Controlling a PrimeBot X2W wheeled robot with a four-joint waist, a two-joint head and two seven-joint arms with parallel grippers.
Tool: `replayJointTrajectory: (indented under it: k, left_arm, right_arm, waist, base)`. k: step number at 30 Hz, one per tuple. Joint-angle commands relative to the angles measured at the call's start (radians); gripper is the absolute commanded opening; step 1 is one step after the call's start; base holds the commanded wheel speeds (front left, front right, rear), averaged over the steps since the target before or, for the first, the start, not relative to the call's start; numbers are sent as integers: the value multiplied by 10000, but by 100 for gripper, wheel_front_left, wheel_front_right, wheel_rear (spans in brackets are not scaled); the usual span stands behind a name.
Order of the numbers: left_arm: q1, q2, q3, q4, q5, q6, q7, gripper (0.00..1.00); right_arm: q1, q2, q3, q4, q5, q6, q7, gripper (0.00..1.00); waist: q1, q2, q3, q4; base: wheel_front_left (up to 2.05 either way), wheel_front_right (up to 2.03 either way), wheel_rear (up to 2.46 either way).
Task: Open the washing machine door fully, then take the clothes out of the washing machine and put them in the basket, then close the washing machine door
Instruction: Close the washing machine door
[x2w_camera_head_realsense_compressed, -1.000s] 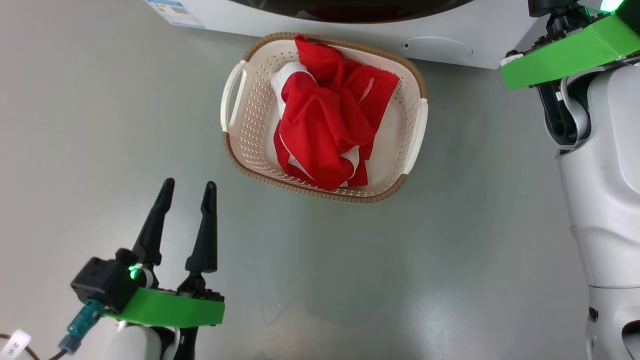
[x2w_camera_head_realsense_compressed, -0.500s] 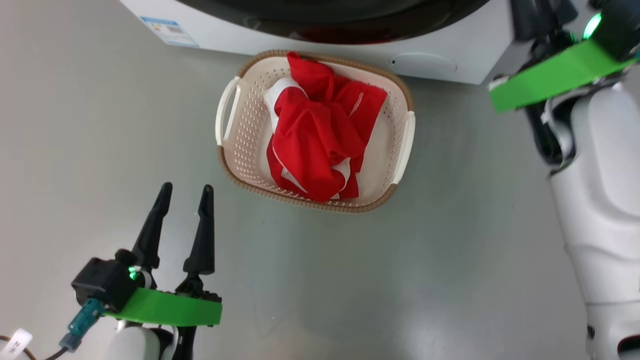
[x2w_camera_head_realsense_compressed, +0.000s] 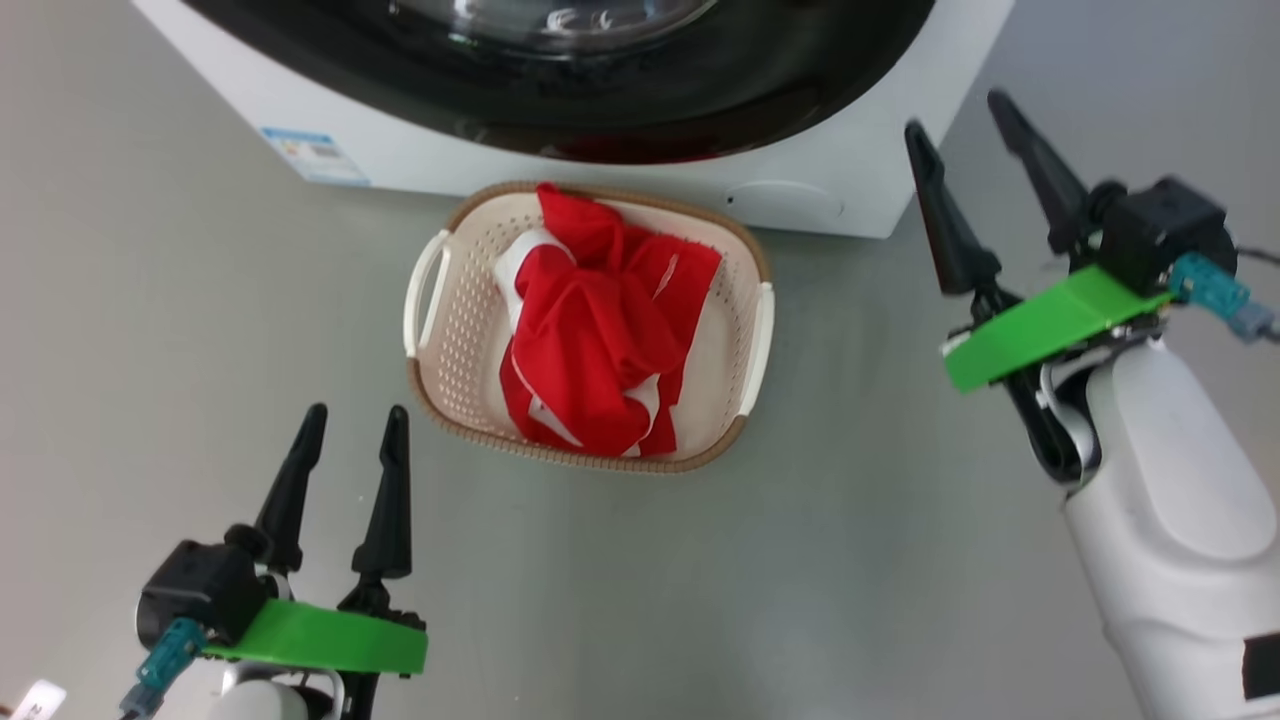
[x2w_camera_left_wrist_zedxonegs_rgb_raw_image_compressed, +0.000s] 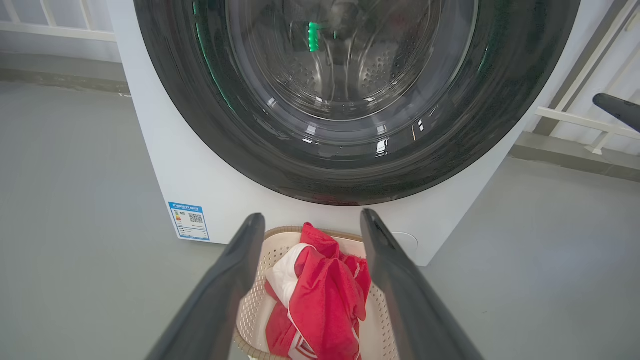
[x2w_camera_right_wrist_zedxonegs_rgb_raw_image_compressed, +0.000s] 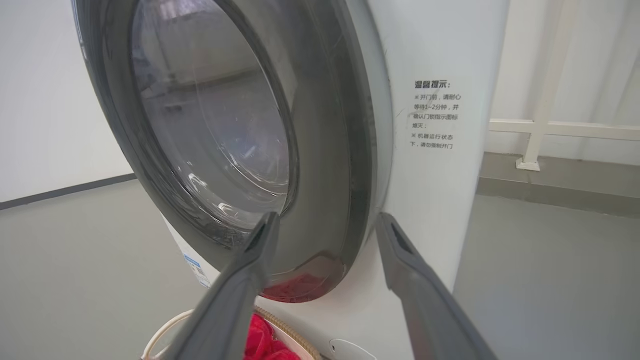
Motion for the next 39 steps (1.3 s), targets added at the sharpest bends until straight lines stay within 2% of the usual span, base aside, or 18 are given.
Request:
replayJointTrajectory:
  k: [1, 21, 39]
  left_arm:
    - [151, 190, 383, -146, 75, -29, -80, 100]
    - [848, 570, 955, 106, 194, -29, -80, 100]
    - [1513, 797, 1213, 177, 155, -29, -80, 100]
  right_arm:
    - [318, 124, 154, -221, 168, -25, -46, 100]
    - [3096, -7, -265, -627, 293, -25, -46, 100]
    - [4719, 43, -958, -904, 247, -25, -46, 100]
  waist:
    - [0, 0, -336, -275]
    - [0, 0, -1743, -1288]
    - [0, 0, -2504, -2087]
  base:
    - [0, 0, 0]
    - [0, 0, 0]
    - [0, 0, 0]
